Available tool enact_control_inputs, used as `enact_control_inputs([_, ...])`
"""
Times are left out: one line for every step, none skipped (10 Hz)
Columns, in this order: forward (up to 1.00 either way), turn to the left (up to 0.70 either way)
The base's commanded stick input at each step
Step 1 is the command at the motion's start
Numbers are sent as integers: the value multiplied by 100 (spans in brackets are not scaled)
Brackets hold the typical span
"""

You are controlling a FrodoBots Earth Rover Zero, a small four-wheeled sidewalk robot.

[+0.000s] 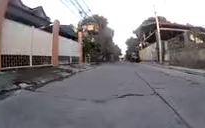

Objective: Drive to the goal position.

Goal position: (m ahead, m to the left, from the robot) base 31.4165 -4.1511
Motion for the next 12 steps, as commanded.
enact_control_inputs([100, 5])
enact_control_inputs([100, 5])
enact_control_inputs([100, 5])
enact_control_inputs([100, 5])
enact_control_inputs([100, 5])
enact_control_inputs([100, 5])
enact_control_inputs([100, 5])
enact_control_inputs([100, 5])
enact_control_inputs([100, -35])
enact_control_inputs([100, -28])
enact_control_inputs([100, 5])
enact_control_inputs([100, 5])
